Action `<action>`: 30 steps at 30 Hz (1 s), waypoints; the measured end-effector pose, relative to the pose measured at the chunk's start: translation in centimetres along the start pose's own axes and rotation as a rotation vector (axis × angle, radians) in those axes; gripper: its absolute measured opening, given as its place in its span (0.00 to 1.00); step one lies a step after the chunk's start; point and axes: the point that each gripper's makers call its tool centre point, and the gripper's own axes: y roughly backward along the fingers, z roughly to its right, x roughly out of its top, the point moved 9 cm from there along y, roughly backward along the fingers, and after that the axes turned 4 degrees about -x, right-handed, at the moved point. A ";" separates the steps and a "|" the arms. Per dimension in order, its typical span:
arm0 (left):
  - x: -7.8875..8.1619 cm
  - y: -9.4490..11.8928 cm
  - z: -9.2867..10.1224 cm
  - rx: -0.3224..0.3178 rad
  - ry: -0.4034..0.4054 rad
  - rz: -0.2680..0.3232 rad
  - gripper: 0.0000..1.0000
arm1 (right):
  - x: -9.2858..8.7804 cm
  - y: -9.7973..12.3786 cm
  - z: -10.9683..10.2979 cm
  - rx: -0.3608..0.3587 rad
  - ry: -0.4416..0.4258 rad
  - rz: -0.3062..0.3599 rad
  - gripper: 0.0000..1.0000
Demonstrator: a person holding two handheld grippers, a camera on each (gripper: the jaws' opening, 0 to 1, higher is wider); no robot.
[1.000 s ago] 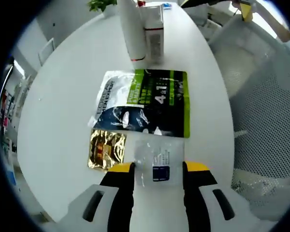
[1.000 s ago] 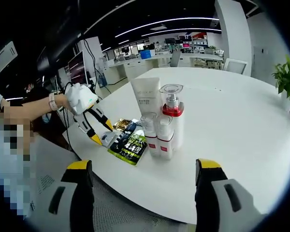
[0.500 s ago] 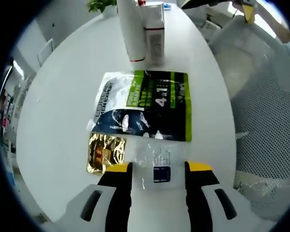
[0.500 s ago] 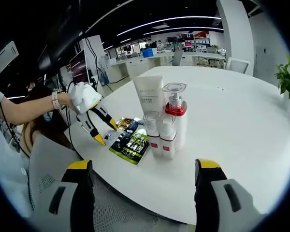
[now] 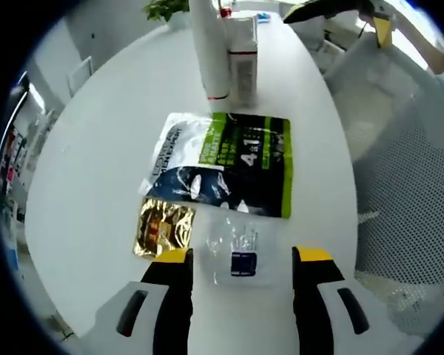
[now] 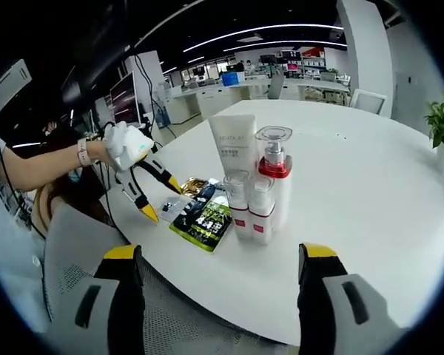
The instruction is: Arrange the skincare products in the storage area until every visible bottle or jar stands upright without overlapping.
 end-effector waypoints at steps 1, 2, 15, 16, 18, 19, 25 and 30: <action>0.0 0.3 0.1 0.013 0.024 0.032 0.51 | 0.0 0.0 0.0 0.000 0.000 0.000 0.87; 0.0 0.5 0.2 0.020 0.038 0.050 0.51 | 0.0 0.0 0.0 0.000 0.000 0.000 0.87; -1.4 3.3 1.7 0.131 0.165 0.176 0.63 | -0.2 -0.1 -0.2 0.003 0.005 -0.007 0.87; -1.5 3.6 1.9 0.141 0.181 0.192 0.63 | -0.2 -0.1 -0.2 0.002 0.006 -0.005 0.87; -1.5 4.1 2.2 0.161 0.197 0.220 0.63 | -0.2 0.0 -0.2 0.000 0.007 -0.003 0.88; -1.6 4.3 2.3 0.170 0.209 0.232 0.65 | -0.1 0.0 -0.2 -0.002 0.008 -0.002 0.88; -1.5 6.0 3.3 0.216 0.263 0.318 0.70 | -0.3 -0.1 -0.4 -0.004 0.022 -0.009 0.89; -1.0 7.0 3.8 0.269 0.314 0.395 0.79 | -0.2 -0.3 -0.5 -0.002 0.036 -0.016 0.90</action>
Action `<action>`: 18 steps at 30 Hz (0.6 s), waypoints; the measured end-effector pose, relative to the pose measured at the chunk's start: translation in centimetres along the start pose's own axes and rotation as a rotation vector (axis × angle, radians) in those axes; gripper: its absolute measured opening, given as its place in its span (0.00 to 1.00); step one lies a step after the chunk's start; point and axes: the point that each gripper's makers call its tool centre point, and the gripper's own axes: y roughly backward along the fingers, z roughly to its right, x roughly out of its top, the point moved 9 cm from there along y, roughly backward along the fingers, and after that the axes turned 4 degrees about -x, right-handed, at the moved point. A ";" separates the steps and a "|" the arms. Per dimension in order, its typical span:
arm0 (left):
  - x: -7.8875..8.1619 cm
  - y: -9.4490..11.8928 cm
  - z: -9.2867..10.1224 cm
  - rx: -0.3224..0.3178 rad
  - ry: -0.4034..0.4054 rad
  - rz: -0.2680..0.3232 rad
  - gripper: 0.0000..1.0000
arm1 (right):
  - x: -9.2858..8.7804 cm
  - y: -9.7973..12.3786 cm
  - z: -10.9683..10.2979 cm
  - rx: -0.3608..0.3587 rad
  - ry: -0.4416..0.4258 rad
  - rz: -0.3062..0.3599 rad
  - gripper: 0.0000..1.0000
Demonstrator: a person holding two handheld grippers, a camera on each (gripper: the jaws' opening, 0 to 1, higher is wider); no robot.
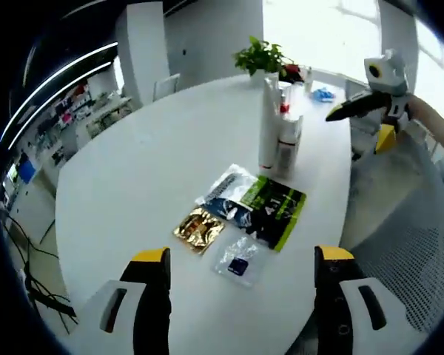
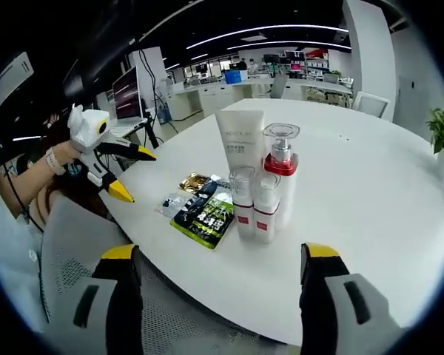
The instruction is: Arrange the skincare products in the storage area until every visible bottle or jar stands upright without overlapping.
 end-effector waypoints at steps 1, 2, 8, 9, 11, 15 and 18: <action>0.1 0.3 0.0 0.016 0.009 0.008 0.81 | 0.1 0.0 0.0 -0.002 0.000 0.003 0.90; 0.2 0.5 0.1 0.023 0.014 0.012 0.82 | 0.2 0.1 0.1 -0.005 0.002 0.010 0.90; 0.9 2.3 0.4 0.091 0.069 0.086 0.86 | 0.5 0.3 0.2 -0.020 0.008 0.020 0.93; 1.0 2.6 0.5 0.096 0.072 0.093 0.88 | 0.6 0.3 0.2 -0.021 0.010 0.021 0.93; 1.0 3.1 0.8 0.111 0.093 0.126 0.91 | 0.7 0.3 0.0 -0.018 0.014 0.023 0.94; 0.7 3.9 1.2 0.126 0.120 0.165 0.94 | 0.9 0.2 -0.1 -0.020 0.023 0.026 0.96; 0.2 3.9 1.3 0.135 0.144 0.175 0.94 | 1.0 0.0 -0.1 -0.018 0.028 0.027 0.97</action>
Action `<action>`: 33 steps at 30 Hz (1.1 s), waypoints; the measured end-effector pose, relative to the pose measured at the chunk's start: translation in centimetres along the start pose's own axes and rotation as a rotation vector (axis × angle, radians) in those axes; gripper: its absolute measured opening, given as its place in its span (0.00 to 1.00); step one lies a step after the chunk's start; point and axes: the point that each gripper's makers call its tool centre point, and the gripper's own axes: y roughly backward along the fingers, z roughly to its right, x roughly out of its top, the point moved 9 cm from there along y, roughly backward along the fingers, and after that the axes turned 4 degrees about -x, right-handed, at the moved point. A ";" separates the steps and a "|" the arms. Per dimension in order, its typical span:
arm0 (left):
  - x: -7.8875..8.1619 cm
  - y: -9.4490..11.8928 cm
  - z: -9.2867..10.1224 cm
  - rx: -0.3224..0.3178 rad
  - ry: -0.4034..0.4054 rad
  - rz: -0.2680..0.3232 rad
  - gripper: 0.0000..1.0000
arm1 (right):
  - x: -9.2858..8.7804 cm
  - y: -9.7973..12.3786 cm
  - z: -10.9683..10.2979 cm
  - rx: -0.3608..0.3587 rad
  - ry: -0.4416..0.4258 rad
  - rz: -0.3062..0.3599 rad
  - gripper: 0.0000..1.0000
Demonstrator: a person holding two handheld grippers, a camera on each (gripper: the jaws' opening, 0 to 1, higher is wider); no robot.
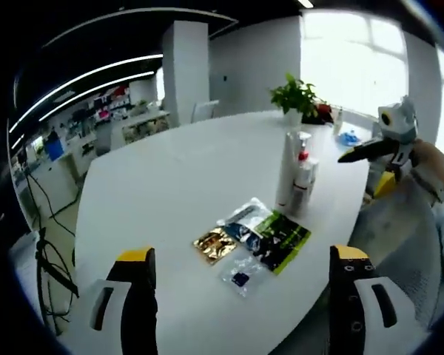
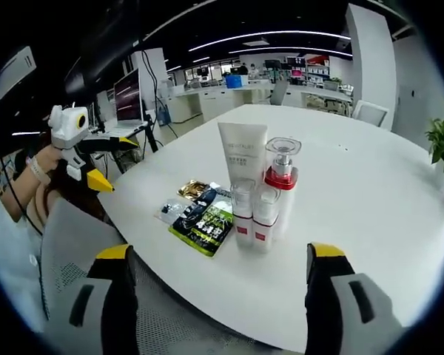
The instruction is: Arrange the skincare products in the storage area until every visible bottle or jar stands upright without overlapping.
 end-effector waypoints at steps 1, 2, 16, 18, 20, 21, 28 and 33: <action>-0.3 0.0 0.0 0.011 0.021 0.000 0.94 | 0.0 -0.1 0.0 0.001 0.001 -0.001 0.97; -0.4 0.1 0.1 0.014 0.028 0.006 0.95 | 0.1 -0.1 0.0 0.002 0.002 0.000 0.97; -1.4 1.5 -0.1 0.058 0.096 0.046 0.97 | 0.4 -0.4 0.1 -0.006 0.023 -0.002 0.99; -1.4 1.6 -0.1 0.067 0.098 0.048 0.97 | 0.5 -0.3 0.2 -0.016 0.015 0.021 0.99; -1.3 1.6 0.0 0.062 0.103 0.053 0.97 | 0.5 -0.2 0.2 -0.018 0.000 0.028 0.99; -1.1 1.7 0.1 0.053 0.104 0.063 0.97 | 0.4 -0.3 0.2 -0.019 0.000 0.025 0.99; -1.0 1.7 -0.2 0.051 0.102 0.073 0.97 | 0.1 -0.2 0.2 -0.027 0.004 0.003 0.99; -1.0 1.5 0.0 0.041 0.097 0.068 0.97 | 0.0 -0.3 0.2 -0.030 0.008 -0.005 0.99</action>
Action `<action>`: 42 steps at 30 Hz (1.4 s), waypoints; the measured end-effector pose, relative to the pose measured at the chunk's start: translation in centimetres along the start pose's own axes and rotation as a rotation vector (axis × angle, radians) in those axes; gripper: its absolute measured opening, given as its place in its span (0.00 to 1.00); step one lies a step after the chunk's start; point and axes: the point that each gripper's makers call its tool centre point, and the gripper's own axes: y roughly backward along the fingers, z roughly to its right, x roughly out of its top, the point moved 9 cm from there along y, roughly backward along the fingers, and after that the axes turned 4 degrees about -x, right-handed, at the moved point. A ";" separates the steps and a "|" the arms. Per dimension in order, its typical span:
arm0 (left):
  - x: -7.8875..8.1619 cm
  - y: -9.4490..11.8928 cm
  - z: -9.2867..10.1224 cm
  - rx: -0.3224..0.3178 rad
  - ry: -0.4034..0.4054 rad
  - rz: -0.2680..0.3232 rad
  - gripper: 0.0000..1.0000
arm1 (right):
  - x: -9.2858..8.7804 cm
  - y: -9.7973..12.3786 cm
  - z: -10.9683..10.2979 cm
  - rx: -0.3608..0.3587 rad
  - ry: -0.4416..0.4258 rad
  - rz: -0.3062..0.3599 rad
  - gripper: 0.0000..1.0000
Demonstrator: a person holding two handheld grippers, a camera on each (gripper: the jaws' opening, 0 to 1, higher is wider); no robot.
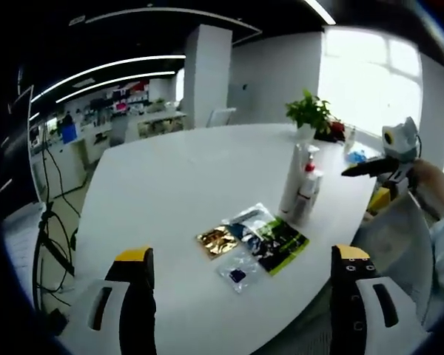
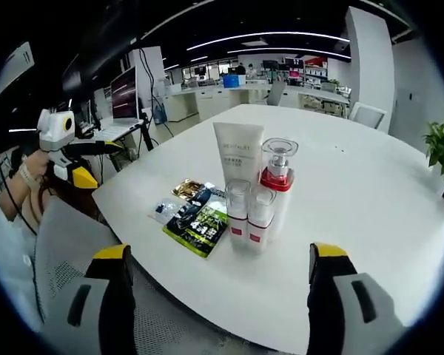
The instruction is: Arrange the skincare products in the storage area until every visible bottle or jar stands upright without overlapping.
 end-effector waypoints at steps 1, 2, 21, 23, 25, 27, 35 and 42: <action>0.0 0.0 0.0 -0.002 0.002 0.001 0.97 | 0.0 0.0 0.0 0.001 -0.001 0.001 0.99; 0.0 0.0 0.0 -0.002 0.002 0.000 0.97 | 0.0 0.0 0.0 0.003 -0.001 0.001 0.99; -0.7 -0.4 0.6 -0.015 0.020 -0.021 0.97 | -0.2 -0.2 -0.3 0.012 0.001 -0.016 0.99; -0.7 -0.4 0.5 -0.014 0.017 -0.021 0.97 | -0.3 -0.2 -0.3 0.011 0.000 -0.020 0.99; -0.6 -0.4 0.5 -0.010 0.016 -0.021 0.97 | -0.3 -0.2 -0.3 0.011 0.001 -0.023 0.99; -0.6 -0.4 0.5 -0.011 0.017 -0.020 0.97 | -0.3 -0.2 -0.4 0.012 0.001 -0.022 0.99; -0.8 -0.5 0.7 -0.020 0.016 -0.027 0.97 | -0.3 -0.2 -0.5 0.017 0.004 -0.025 0.99; -0.7 -0.5 0.7 -0.019 0.019 -0.025 0.97 | -0.3 -0.2 -0.4 0.014 0.002 -0.027 0.99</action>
